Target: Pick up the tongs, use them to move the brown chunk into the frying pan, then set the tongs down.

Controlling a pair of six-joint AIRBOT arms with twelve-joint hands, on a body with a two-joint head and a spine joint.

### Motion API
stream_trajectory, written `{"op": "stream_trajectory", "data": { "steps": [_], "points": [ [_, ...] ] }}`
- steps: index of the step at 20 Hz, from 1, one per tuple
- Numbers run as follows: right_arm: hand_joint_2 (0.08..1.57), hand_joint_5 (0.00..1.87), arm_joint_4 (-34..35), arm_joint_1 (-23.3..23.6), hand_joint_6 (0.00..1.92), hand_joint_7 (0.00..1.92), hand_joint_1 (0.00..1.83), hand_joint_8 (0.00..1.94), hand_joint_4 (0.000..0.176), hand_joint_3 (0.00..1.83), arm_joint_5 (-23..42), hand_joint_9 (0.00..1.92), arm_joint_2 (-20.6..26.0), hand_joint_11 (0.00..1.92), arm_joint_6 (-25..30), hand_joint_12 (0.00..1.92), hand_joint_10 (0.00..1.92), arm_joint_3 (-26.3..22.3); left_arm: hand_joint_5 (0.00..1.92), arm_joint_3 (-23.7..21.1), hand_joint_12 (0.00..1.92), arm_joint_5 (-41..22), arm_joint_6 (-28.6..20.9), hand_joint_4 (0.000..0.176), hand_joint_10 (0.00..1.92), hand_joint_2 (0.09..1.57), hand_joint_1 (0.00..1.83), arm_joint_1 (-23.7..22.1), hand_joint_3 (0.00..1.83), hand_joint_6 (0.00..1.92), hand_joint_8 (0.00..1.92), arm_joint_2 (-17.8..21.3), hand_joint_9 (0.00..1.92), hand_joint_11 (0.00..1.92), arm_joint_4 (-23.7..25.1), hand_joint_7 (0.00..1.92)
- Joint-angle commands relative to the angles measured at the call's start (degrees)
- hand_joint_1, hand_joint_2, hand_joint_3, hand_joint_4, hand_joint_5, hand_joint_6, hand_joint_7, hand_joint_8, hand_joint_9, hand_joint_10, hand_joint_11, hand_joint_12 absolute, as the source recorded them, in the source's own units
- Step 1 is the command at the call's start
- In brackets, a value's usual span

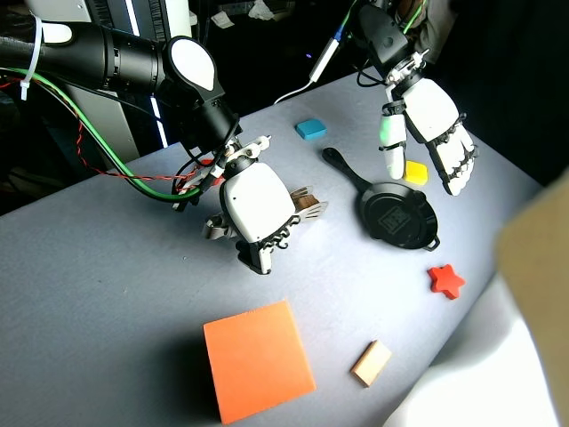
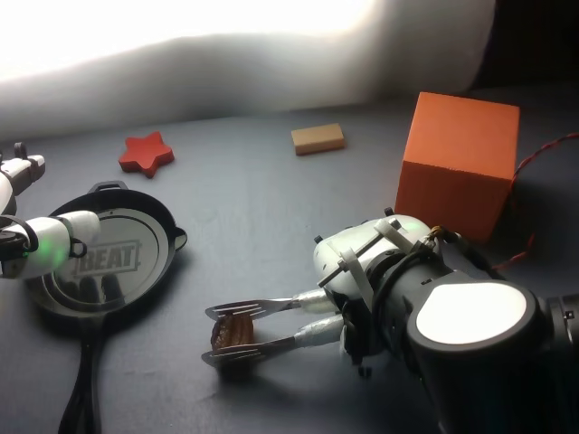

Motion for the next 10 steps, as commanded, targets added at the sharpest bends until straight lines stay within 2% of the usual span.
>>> {"op": "stream_trajectory", "data": {
  "steps": [1, 3, 4, 5, 6, 7, 8, 9, 10],
  "points": [
    [1.09, 1.01, -4.7, 0.5, 0.97, 1.28, 1.17, 0.53, 0.000, 0.01, -1.1, 1.15, 0.4, 0.75, -0.3, 1.73, 0.97, 0.2, 0.14, 0.3, 0.52, -4.8, 0.0, 0.025, 0.00, 1.29, 0.05, -0.3, 0.00, 0.00, 0.00, 0.6, 0.16, 0.00, 3.1, 0.17],
    [1.11, 0.98, -4.7, 0.7, 1.03, 1.31, 1.12, 0.51, 0.000, 0.01, -1.1, 1.16, 0.5, 0.78, -0.4, 1.76, 1.01, 0.2, 0.15, 0.3, 0.55, -4.8, 0.0, 0.024, 0.01, 1.29, 0.04, -0.2, 0.00, 0.00, 0.01, 0.6, 0.18, 0.00, 3.1, 0.19],
    [1.14, 0.93, -4.7, 0.8, 1.11, 1.36, 1.07, 0.66, 0.000, 0.02, -1.1, 1.23, 0.5, 0.94, -0.5, 1.86, 1.19, 0.2, 0.15, 0.2, 0.54, -4.8, 0.0, 0.026, 0.00, 1.29, 0.04, -0.2, 0.00, 0.00, 0.00, 0.6, 0.18, 0.00, 3.1, 0.19],
    [1.15, 0.92, -4.7, 0.9, 1.14, 1.36, 1.06, 0.90, 0.000, 0.02, -1.1, 1.26, 0.5, 1.00, -0.5, 1.87, 1.30, 0.2, 0.15, 0.2, 0.54, -4.8, 0.0, 0.027, 0.00, 1.29, 0.05, -0.2, 0.00, 0.00, 0.00, 0.6, 0.18, 0.00, 3.1, 0.20],
    [1.21, 1.08, -4.7, 1.0, 1.26, 1.45, 0.77, 1.29, 0.000, 0.04, -1.1, 1.37, 0.5, 1.11, -0.5, 1.90, 1.58, 0.2, 0.15, 0.2, 0.53, -4.8, 0.0, 0.026, 0.00, 1.29, 0.04, -0.1, 0.00, 0.00, 0.00, 0.6, 0.18, 0.00, 3.1, 0.19],
    [1.21, 1.08, -4.7, 1.1, 1.26, 1.45, 0.77, 1.29, 0.000, 0.04, -1.1, 1.37, 0.5, 1.11, -0.6, 1.90, 1.58, 0.2, 0.15, 0.3, 0.53, -4.8, 0.0, 0.026, 0.00, 1.29, 0.04, -0.1, 0.00, 0.00, 0.00, 0.6, 0.18, 0.00, 3.1, 0.19],
    [1.36, 1.18, -4.7, 1.1, 1.51, 1.50, 0.43, 1.60, 0.000, 0.06, -1.1, 1.48, 0.5, 1.27, -0.6, 1.92, 1.82, 0.2, 0.16, 0.3, 0.53, -4.8, 0.0, 0.024, 0.00, 1.29, 0.04, -0.1, 0.00, 0.01, 0.00, 0.6, 0.19, 0.00, 3.1, 0.20],
    [1.41, 1.27, -4.7, 1.2, 1.56, 1.53, 0.37, 1.63, 0.108, 0.04, -1.0, 1.54, 0.5, 1.36, -0.6, 1.92, 1.85, 0.2, 0.16, 0.3, 0.51, -4.8, 0.0, 0.021, 0.00, 1.29, 0.05, -0.2, 0.00, 0.00, 0.00, 0.6, 0.18, 0.00, 3.1, 0.19],
    [1.42, 1.33, -4.7, 1.3, 1.59, 1.58, 0.45, 1.67, 0.162, 0.03, -1.0, 1.60, 0.5, 1.47, -0.6, 1.92, 1.86, 0.2, 0.17, 0.3, 0.51, -4.8, 0.0, 0.020, 0.00, 1.29, 0.05, -0.3, 0.00, 0.01, 0.00, 0.6, 0.18, 0.00, 3.1, 0.20]
  ]
}}
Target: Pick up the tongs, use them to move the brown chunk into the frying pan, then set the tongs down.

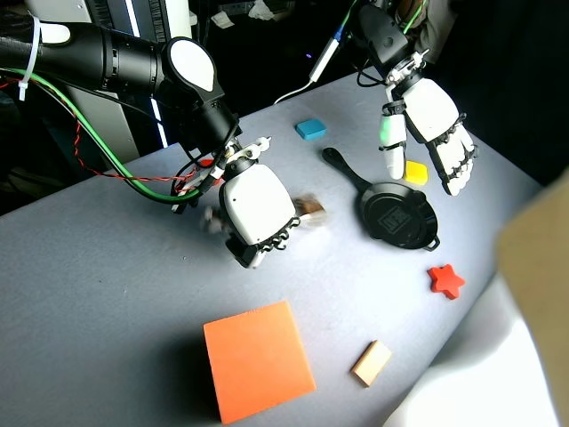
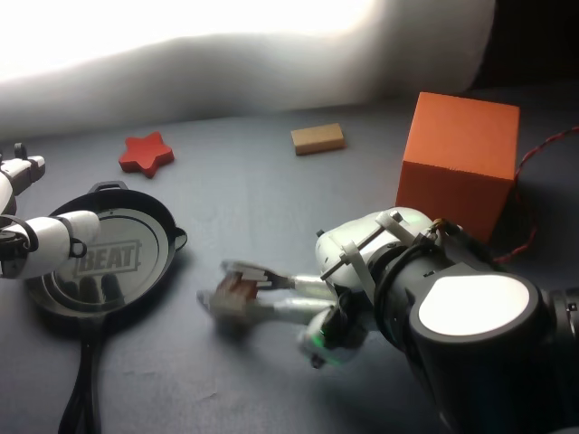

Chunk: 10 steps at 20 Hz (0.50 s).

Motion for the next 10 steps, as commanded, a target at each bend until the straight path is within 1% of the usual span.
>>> {"op": "stream_trajectory", "data": {
  "steps": [1, 2, 3, 4, 5, 6, 7, 8, 10],
  "points": [
    [1.45, 1.35, -4.3, 0.8, 1.67, 1.62, 0.48, 1.81, 0.173, 0.03, -1.0, 1.70, 0.2, 1.65, 0.0, 1.92, 1.91, 0.0, 0.16, 0.4, 0.51, -4.8, 0.0, 0.024, 0.00, 1.29, 0.04, -0.4, 0.00, 0.00, 0.00, 0.6, 0.18, 0.00, 3.1, 0.20],
    [1.45, 1.35, -4.3, 0.8, 1.67, 1.62, 0.48, 1.81, 0.173, 0.03, -1.0, 1.70, 0.2, 1.65, 0.0, 1.92, 1.91, 0.0, 0.16, 0.4, 0.51, -4.8, 0.0, 0.024, 0.00, 1.29, 0.04, -0.4, 0.00, 0.00, 0.00, 0.6, 0.18, 0.00, 3.1, 0.20],
    [1.48, 1.40, -4.3, 0.8, 1.80, 1.66, 0.61, 1.92, 0.176, 0.02, -1.0, 1.81, 0.3, 1.78, 0.0, 1.92, 1.92, 0.0, 0.16, 0.3, 0.50, -4.8, 0.0, 0.024, 0.00, 1.29, 0.05, -0.4, 0.00, 0.00, 0.00, 0.6, 0.17, 0.00, 3.1, 0.20],
    [1.49, 1.42, -4.3, 0.8, 1.89, 1.68, 0.65, 1.94, 0.176, 0.02, -1.0, 1.82, 0.3, 1.83, -0.1, 1.92, 1.92, 0.0, 0.16, 0.3, 0.49, -4.8, 0.0, 0.025, 0.00, 1.29, 0.06, -0.4, 0.00, 0.00, 0.00, 0.6, 0.17, 0.00, 3.1, 0.19],
    [1.49, 1.43, -4.3, 0.8, 1.92, 1.69, 0.69, 1.94, 0.176, 0.01, -1.0, 1.82, 0.3, 1.85, -0.1, 1.92, 1.92, 0.0, 0.16, 0.3, 0.49, -4.8, 0.0, 0.027, 0.00, 1.29, 0.06, -0.4, 0.00, 0.00, 0.00, 0.6, 0.17, 0.00, 3.1, 0.19],
    [1.47, 1.46, -4.3, 0.8, 1.92, 1.71, 0.77, 1.94, 0.176, 0.00, -1.0, 1.84, 0.4, 1.88, -0.1, 1.92, 1.92, 0.0, 0.15, 0.3, 0.52, -4.8, 0.0, 0.028, 0.00, 1.29, 0.03, -0.3, 0.00, 0.00, 0.00, 0.6, 0.19, 0.00, 3.1, 0.20],
    [1.47, 1.46, -4.3, 0.8, 1.92, 1.71, 0.77, 1.94, 0.176, 0.00, -1.0, 1.84, 0.4, 1.88, -0.1, 1.92, 1.92, 0.0, 0.15, 0.2, 0.52, -4.8, 0.0, 0.028, 0.00, 1.29, 0.03, -0.2, 0.00, 0.00, 0.00, 0.6, 0.19, 0.00, 3.1, 0.20],
    [1.46, 1.45, -4.3, 0.7, 1.92, 1.69, 0.82, 1.94, 0.176, 0.00, -1.0, 1.81, 0.4, 1.87, -0.1, 1.92, 1.92, 0.0, 0.16, 0.2, 0.54, -4.8, 0.0, 0.026, 0.00, 1.29, 0.04, -0.2, 0.00, 0.00, 0.00, 0.6, 0.19, 0.00, 3.1, 0.20],
    [1.46, 1.43, -4.3, 0.7, 1.92, 1.67, 0.81, 1.94, 0.176, 0.00, -0.9, 1.79, 0.5, 1.85, -0.2, 1.92, 1.92, 0.0, 0.15, 0.2, 0.51, -4.8, 0.0, 0.029, 0.00, 1.30, 0.05, -0.3, 0.00, 0.00, 0.00, 0.6, 0.18, 0.00, 3.0, 0.20]
  ]
}}
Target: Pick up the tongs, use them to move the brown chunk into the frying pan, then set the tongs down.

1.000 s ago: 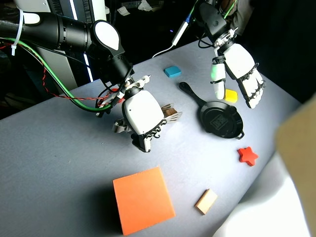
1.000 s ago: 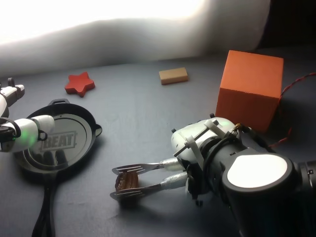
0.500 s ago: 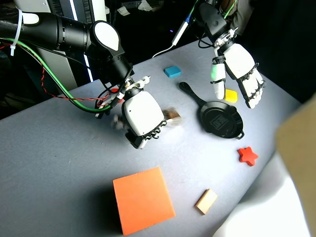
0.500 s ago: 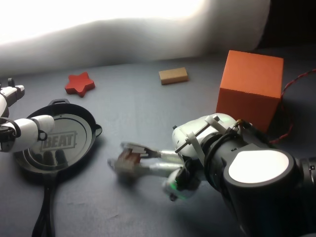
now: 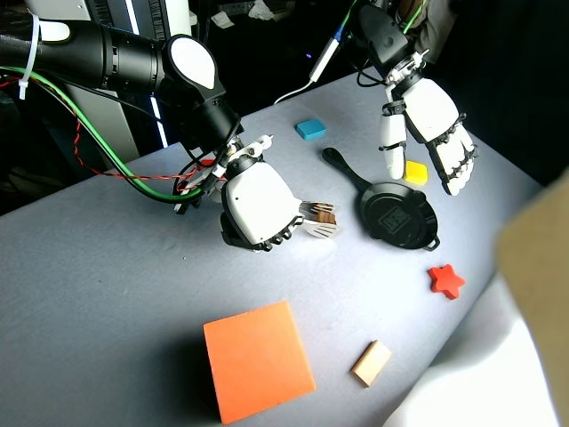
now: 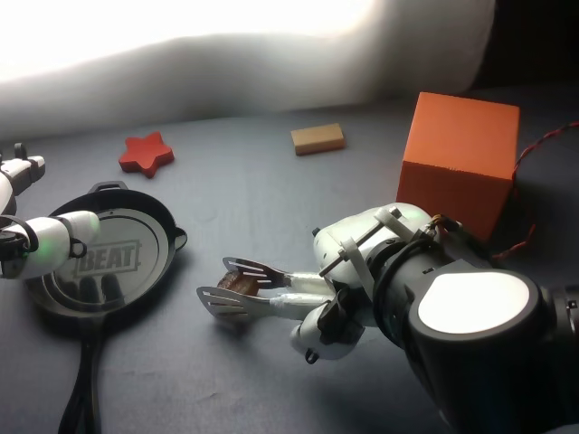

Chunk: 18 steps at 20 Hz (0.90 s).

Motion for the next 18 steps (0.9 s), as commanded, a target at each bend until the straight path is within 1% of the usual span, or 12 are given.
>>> {"op": "stream_trajectory", "data": {
  "steps": [1, 4, 6, 7, 8, 9, 10, 12, 13, 15, 18],
  "points": [
    [1.45, 1.42, -4.0, 0.5, 1.92, 1.67, 0.83, 1.94, 0.176, 0.00, -1.1, 1.78, 0.5, 1.83, -0.2, 1.92, 1.92, 0.0, 0.16, 0.2, 0.51, -4.8, 0.0, 0.026, 0.00, 1.30, 0.05, -0.4, 0.00, 0.00, 0.00, 0.6, 0.18, 0.00, 2.9, 0.20],
    [1.45, 1.41, -4.0, 1.1, 1.92, 1.65, 0.84, 1.94, 0.176, 0.00, -1.1, 1.77, 1.0, 1.81, -1.1, 1.92, 1.92, -0.1, 0.17, 0.2, 0.49, -4.8, 0.0, 0.021, 0.00, 1.30, 0.05, -0.8, 0.00, 0.01, 0.00, 0.6, 0.18, 0.00, 2.9, 0.20],
    [1.45, 1.40, -4.0, 2.1, 1.92, 1.64, 0.84, 1.94, 0.176, 0.00, -1.3, 1.75, 1.5, 1.80, -1.1, 1.92, 1.92, -0.1, 0.17, 0.1, 0.47, -4.8, 0.0, 0.025, 0.00, 1.30, 0.03, -0.9, 0.00, 0.00, 0.00, 0.6, 0.17, 0.00, 2.9, 0.20],
    [1.45, 1.40, -4.0, 2.9, 1.92, 1.63, 0.84, 1.94, 0.176, 0.00, -1.5, 1.75, 1.9, 1.79, -1.1, 1.92, 1.92, -0.2, 0.18, 0.1, 0.51, -4.8, 0.0, 0.022, 0.00, 1.30, 0.04, -0.9, 0.00, 0.00, 0.00, 0.7, 0.18, 0.00, 2.9, 0.21],
    [1.47, 1.40, -4.0, 3.7, 1.92, 1.63, 0.79, 1.94, 0.176, 0.01, -1.5, 1.74, 2.1, 1.78, -1.1, 1.92, 1.92, -0.2, 0.16, 0.0, 0.47, -4.8, 0.0, 0.022, 0.00, 1.30, 0.02, -0.9, 0.00, 0.00, 0.00, 0.7, 0.16, 0.00, 2.9, 0.19],
    [1.47, 1.38, -4.0, 4.2, 1.92, 1.62, 0.78, 1.94, 0.176, 0.01, -1.5, 1.74, 2.3, 1.77, -1.1, 1.92, 1.92, -0.2, 0.16, 0.1, 0.47, -4.8, 0.0, 0.021, 0.00, 1.30, 0.02, -0.9, 0.00, 0.00, 0.00, 0.7, 0.16, 0.00, 2.9, 0.18],
    [1.46, 1.38, -4.0, 5.0, 1.92, 1.62, 0.81, 1.94, 0.176, 0.00, -1.1, 1.73, 2.4, 1.76, -1.1, 1.92, 1.92, -0.2, 0.15, 0.2, 0.47, -4.8, 0.0, 0.023, 0.00, 1.30, 0.00, -0.9, 0.00, 0.00, 0.00, 0.7, 0.16, 0.00, 2.9, 0.18],
    [1.43, 1.38, -4.0, 6.8, 1.92, 1.62, 0.87, 1.94, 0.176, 0.00, 1.2, 1.74, 2.3, 1.78, -1.1, 1.92, 1.92, 0.2, 0.16, 0.7, 0.49, -4.8, 0.0, 0.019, 0.01, 1.30, 0.02, -0.7, 0.00, 0.00, 0.00, 0.8, 0.18, 0.00, 2.9, 0.19],
    [1.42, 1.37, -4.6, 7.1, 1.92, 1.62, 0.89, 1.94, 0.176, 0.00, 1.9, 1.74, 2.0, 1.78, -1.1, 1.92, 1.92, 0.6, 0.16, 1.0, 0.49, -4.8, 0.0, 0.021, 0.00, 1.30, 0.03, -0.6, 0.00, 0.00, 0.00, 0.8, 0.18, 0.00, 2.9, 0.19],
    [1.43, 1.37, -8.6, 7.3, 1.92, 1.63, 0.86, 1.94, 0.176, 0.00, 4.0, 1.75, 0.5, 1.78, -1.5, 1.92, 1.92, 2.1, 0.17, 2.0, 0.50, -4.8, 0.0, 0.021, 0.00, 1.30, 0.04, 0.1, 0.00, 0.00, 0.00, 0.8, 0.18, 0.00, 2.4, 0.20],
    [1.43, 1.37, -9.6, 7.7, 1.92, 1.62, 0.87, 1.94, 0.176, 0.00, 9.6, 1.73, -2.1, 1.75, -1.8, 1.92, 1.92, 5.6, 0.14, 4.1, 0.45, -4.8, 0.0, 0.023, 0.00, 1.31, 0.04, 1.4, 0.00, 0.00, 0.00, 0.8, 0.16, 0.00, 1.3, 0.17]
  ]
}}
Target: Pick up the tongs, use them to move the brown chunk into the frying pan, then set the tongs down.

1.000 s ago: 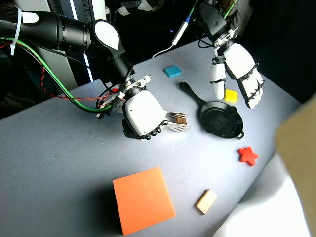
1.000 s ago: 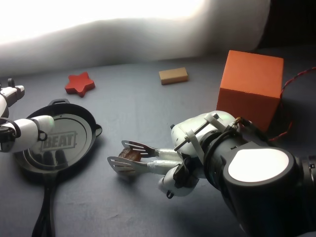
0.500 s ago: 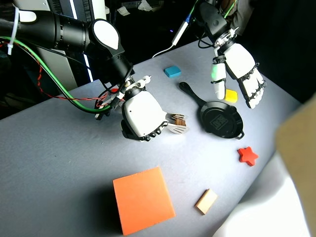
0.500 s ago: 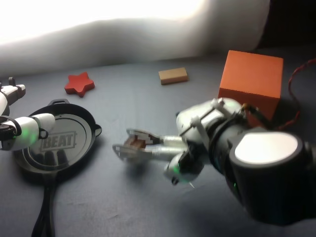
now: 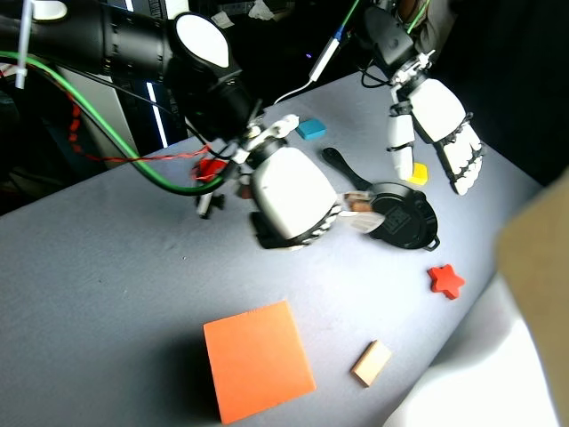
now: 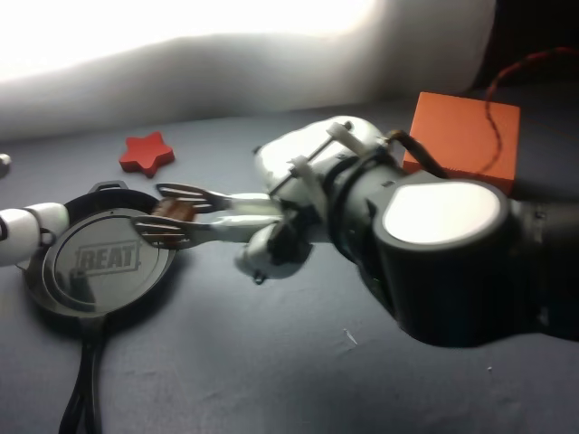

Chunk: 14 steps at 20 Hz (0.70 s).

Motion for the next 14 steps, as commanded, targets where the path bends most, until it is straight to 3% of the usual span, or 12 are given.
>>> {"op": "stream_trajectory", "data": {
  "steps": [1, 9, 14],
  "points": [
    [1.43, 1.38, -4.3, 0.9, 1.92, 1.63, 0.87, 1.94, 0.176, 0.00, 2.1, 1.74, -0.3, 1.75, -0.5, 1.92, 1.92, 0.5, 0.15, 0.8, 0.48, -5.1, 0.0, 0.026, 0.00, 1.30, 0.05, -0.1, 0.00, 0.00, 0.00, 0.8, 0.17, 0.00, 2.9, 0.18],
    [1.41, 1.38, -4.3, -0.1, 1.92, 1.62, 0.87, 1.94, 0.176, 0.00, 6.3, 1.73, -7.4, 1.74, -1.2, 1.92, 1.92, 10.1, 0.13, 3.6, 0.45, -5.1, -1.7, 0.024, 0.00, 1.31, 0.03, 2.8, 0.00, 0.00, 0.00, 1.1, 0.16, 0.00, 1.5, 0.17],
    [1.42, 1.31, -6.1, -1.6, 1.90, 1.59, 0.76, 1.94, 0.176, 0.00, 7.7, 1.72, -9.8, 1.74, -1.2, 1.92, 1.92, 13.2, 0.15, 4.4, 0.51, -5.1, -2.4, 0.028, 0.00, 1.30, 0.03, 4.0, 0.00, 0.01, 0.00, 1.2, 0.17, 0.00, 1.5, 0.18]
  ]
}}
